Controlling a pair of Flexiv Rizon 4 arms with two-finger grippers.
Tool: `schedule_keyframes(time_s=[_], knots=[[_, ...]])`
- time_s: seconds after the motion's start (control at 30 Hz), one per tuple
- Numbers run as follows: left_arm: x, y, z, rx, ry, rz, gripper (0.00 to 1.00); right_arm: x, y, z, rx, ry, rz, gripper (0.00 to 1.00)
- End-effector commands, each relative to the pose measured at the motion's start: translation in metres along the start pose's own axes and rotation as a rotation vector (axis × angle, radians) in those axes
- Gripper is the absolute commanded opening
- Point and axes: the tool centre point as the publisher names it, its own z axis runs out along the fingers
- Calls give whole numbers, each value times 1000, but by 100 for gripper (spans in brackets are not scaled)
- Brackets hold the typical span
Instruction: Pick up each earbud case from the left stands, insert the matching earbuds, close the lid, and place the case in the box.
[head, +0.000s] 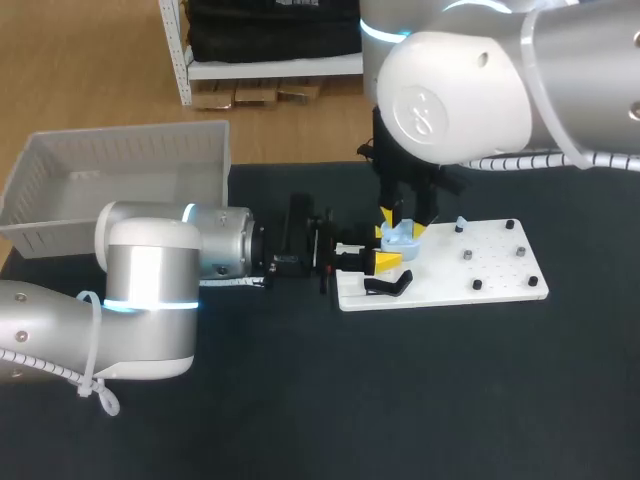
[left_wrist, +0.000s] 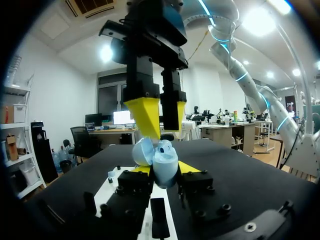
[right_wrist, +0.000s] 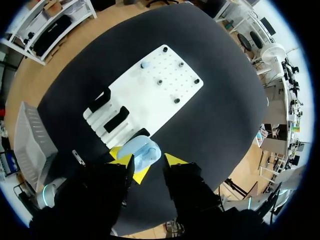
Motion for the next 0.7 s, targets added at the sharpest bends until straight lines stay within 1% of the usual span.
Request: schedule_keyframes(time_s=[0.03,0.13,0.23,0.33,0.43,0.53,0.6,0.63,0.7], knots=[[1,-2,0,-5,-3,3,0,2,-10,0,-32,-5,3,40],[1,-2,0,-5,-3,3,0,3,-14,-3,-54,-3,-1,40],[1,-2,0,-5,-3,3,0,3,-23,-15,-109,11,-1,38],[1,-2,0,-5,-3,3,0,2,-32,-31,-204,52,-25,38],[1,-2,0,-5,-3,3,0,-3,-43,-44,-337,56,-122,39],[1,-2,0,-5,-3,3,0,-17,-52,-45,-409,7,-212,40],[1,-2,0,-5,-3,3,0,-26,-56,-46,-471,2,-279,40],[1,-2,0,-5,-3,3,0,-32,-58,-46,-495,-13,-311,40],[1,-2,0,-5,-3,3,0,-42,-60,-44,-513,-34,-364,43]])
